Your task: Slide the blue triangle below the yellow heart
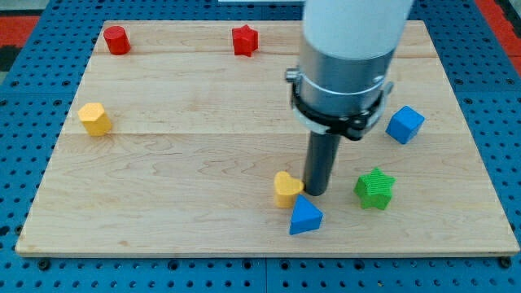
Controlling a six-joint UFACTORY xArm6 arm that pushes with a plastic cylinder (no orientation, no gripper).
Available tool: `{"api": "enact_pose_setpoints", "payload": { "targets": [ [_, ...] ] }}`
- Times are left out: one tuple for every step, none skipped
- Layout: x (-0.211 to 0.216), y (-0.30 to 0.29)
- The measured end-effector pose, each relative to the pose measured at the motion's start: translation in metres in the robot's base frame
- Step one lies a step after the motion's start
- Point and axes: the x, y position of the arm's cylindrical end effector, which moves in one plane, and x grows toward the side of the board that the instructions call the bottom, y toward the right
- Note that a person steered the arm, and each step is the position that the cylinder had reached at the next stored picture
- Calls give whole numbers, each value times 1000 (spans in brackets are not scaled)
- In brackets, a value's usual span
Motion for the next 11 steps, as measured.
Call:
{"api": "enact_pose_setpoints", "payload": {
  "targets": [
    [-3, -49],
    [-11, -113],
    [-18, -123],
    [-16, -30],
    [15, 38],
    [42, 25],
    [45, 0],
    [38, -52],
    [39, -103],
    [58, -78],
    [61, -57]
  ]
}}
